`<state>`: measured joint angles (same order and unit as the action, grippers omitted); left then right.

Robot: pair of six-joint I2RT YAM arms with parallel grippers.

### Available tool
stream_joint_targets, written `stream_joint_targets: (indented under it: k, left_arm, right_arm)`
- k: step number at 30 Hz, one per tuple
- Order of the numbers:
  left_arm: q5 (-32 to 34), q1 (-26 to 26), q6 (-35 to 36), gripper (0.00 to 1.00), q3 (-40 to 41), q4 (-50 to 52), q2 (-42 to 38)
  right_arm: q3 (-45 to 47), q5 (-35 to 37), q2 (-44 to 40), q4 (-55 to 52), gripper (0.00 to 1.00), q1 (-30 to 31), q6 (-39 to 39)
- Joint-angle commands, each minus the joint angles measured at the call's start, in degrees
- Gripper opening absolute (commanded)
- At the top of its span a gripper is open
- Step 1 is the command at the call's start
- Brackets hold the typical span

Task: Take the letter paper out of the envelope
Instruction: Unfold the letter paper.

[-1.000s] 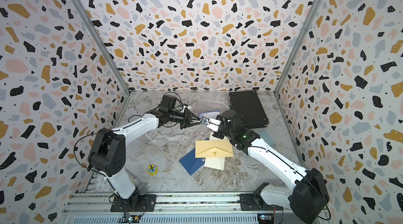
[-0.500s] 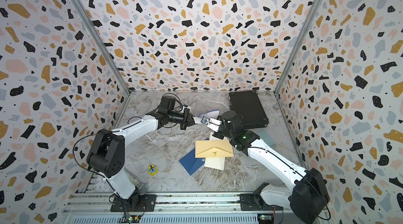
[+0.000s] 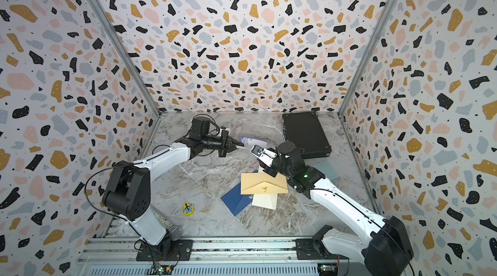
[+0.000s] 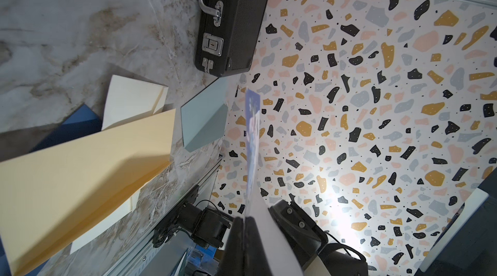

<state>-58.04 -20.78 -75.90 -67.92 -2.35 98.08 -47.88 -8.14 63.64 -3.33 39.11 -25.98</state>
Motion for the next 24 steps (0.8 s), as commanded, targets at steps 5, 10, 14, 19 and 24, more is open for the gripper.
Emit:
stream_joint_targets:
  k: [5, 10, 14, 19, 24]
  left_arm:
    - [-0.4, 0.2, 0.3, 0.0, -0.5, -3.2, -1.4]
    - [-0.1, 0.5, -1.9, 0.0, -0.5, -5.6, -1.0]
    - [-0.4, 0.6, -3.1, 0.0, -0.8, -6.5, -0.8]
    - [-0.4, 0.6, -3.7, 0.0, 0.5, -6.9, -1.3]
    - [-0.3, 1.7, -6.9, 0.0, 1.5, -10.4, -2.4]
  right_arm:
    - [-1.4, -5.3, 1.3, 0.5, 0.43, 3.2, 13.1]
    - [-1.5, -4.9, 4.7, 2.5, 0.44, 4.0, 15.9]
    - [-0.7, -3.3, 6.4, 4.0, 0.45, 4.0, 19.2]
    - [-2.2, -2.9, 8.6, 4.8, 0.45, 3.9, 22.7]
    - [-2.7, -2.5, 9.4, 4.4, 0.45, 3.9, 26.1]
